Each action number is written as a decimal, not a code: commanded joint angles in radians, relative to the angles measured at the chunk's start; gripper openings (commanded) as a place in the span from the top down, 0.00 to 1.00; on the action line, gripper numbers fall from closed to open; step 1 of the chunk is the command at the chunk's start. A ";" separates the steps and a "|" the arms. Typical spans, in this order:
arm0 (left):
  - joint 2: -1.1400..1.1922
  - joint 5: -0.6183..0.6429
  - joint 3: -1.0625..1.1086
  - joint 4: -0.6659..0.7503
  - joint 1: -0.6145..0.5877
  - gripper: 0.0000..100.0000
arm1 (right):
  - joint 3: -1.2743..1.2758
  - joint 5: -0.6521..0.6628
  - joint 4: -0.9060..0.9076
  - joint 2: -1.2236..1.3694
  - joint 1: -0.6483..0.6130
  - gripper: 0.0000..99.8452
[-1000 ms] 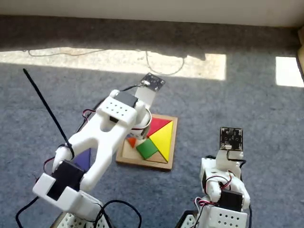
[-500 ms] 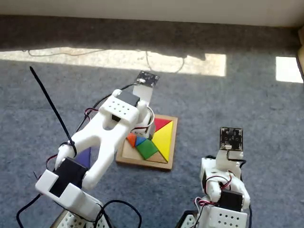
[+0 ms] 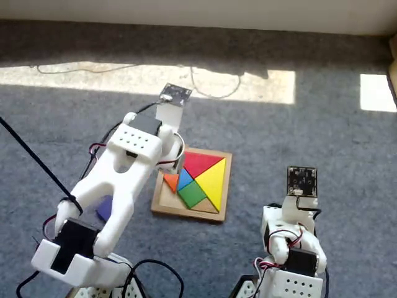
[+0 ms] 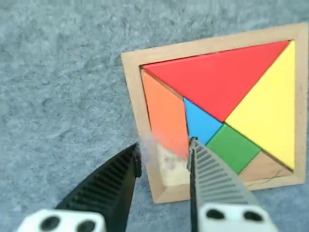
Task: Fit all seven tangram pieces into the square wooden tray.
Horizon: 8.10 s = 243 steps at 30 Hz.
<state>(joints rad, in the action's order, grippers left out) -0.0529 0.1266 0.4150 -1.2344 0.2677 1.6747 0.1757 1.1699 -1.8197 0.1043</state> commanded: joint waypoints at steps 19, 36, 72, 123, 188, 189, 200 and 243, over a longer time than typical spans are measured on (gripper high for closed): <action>0.174 -0.071 -0.074 0.193 -0.053 0.84 | 0.094 0.008 -0.019 -0.015 0.008 0.99; -0.384 -0.196 0.228 0.114 -0.297 0.76 | 0.094 0.008 -0.019 -0.015 0.008 0.99; -0.415 -0.637 0.507 0.144 -0.691 0.69 | 0.094 0.008 -0.019 -0.015 0.008 0.99; -0.061 -0.632 0.081 -0.129 -0.705 0.80 | 0.094 0.008 -0.019 -0.015 0.008 0.99; -0.337 -0.519 0.191 -0.164 -0.550 0.85 | 0.094 0.008 -0.021 -0.016 0.041 0.99; -0.349 -0.526 0.206 -0.163 -0.565 0.85 | 0.094 0.008 -0.021 -0.016 0.041 0.99; -0.377 -0.779 0.337 -0.089 -0.817 0.85 | 0.094 0.008 -0.021 -0.016 0.041 0.99; -0.410 -0.603 0.447 0.098 -0.516 0.85 | 0.094 0.008 -0.021 -0.016 0.042 0.99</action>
<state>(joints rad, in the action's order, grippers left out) -0.3705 -0.4994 0.8922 -1.0978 -0.2754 1.6747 0.1757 1.1699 -1.8197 0.1335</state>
